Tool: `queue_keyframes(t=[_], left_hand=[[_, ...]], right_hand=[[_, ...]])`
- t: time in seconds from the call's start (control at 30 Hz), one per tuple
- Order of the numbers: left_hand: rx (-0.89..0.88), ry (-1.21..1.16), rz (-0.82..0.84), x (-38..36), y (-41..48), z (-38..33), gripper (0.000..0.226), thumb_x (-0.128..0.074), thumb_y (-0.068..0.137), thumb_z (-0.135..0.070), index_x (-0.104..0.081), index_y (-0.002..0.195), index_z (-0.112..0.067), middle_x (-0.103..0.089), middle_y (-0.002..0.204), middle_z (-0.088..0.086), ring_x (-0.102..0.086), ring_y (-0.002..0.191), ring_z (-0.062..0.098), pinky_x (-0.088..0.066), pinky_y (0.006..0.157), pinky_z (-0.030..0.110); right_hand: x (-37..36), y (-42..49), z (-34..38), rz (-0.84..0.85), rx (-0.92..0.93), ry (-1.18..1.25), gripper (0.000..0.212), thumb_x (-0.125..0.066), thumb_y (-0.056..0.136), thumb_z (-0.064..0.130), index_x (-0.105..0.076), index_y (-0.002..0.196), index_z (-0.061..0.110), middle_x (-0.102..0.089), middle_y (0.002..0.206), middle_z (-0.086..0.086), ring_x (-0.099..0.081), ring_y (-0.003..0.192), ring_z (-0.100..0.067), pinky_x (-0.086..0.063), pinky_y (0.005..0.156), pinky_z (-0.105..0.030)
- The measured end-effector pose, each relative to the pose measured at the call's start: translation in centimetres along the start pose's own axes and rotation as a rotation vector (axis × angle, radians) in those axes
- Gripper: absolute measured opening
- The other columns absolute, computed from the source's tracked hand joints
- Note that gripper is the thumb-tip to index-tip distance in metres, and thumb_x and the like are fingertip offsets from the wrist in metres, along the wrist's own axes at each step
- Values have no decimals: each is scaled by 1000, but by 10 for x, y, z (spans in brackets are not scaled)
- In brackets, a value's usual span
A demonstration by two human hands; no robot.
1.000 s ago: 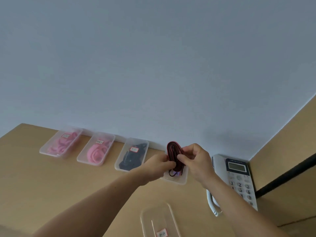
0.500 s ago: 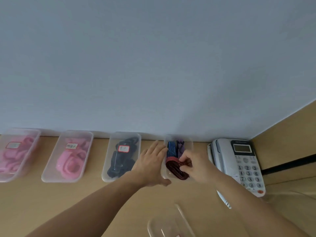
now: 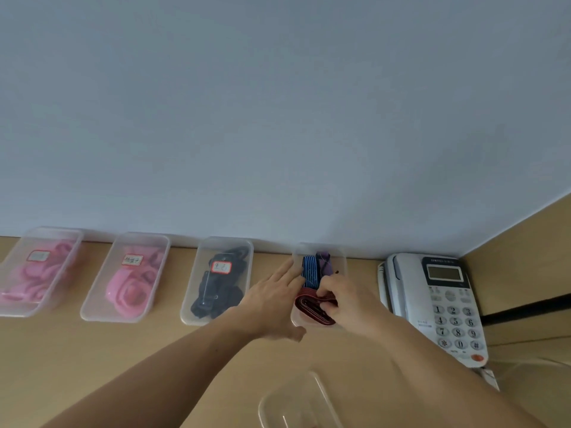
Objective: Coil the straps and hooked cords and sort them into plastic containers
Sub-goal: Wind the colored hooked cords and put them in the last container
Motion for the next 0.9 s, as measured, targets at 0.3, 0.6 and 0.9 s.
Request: queue_keyframes(t=[0.3, 0.6, 0.9], left_hand=[[1, 173, 64, 9, 13, -9, 105, -41, 78, -78, -16, 156, -14, 4, 167, 1, 15, 151, 14, -2, 121, 39], [21, 138, 224, 11, 29, 0, 93, -31, 87, -72, -3, 158, -19, 12, 165, -3, 19, 149, 9, -1, 123, 42], [-4, 10, 214, 14, 31, 6, 99, -47, 80, -66, -7, 158, -21, 6, 166, -6, 12, 151, 7, -7, 123, 41]], right_hand=[[-7, -14, -2, -339, 172, -162, 24, -85, 64, 24, -70, 83, 23, -60, 94, 6, -58, 85, -19, -46, 68, -27], [-5, -5, -5, -189, 76, -91, 26, -65, 86, 44, -64, 107, 27, -64, 105, 11, -60, 96, -14, -46, 80, -31], [5, 4, -13, -80, -106, 178, 25, -61, 87, 28, -67, 110, 37, -71, 101, 21, -63, 92, 0, -48, 82, -20]])
Point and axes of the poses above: each hand's wrist, its own y-axis towards the middle knuckle, its own x-axis out of the back of the hand, z = x × y, the point moved 2 cm from there along y, towards the middle knuckle
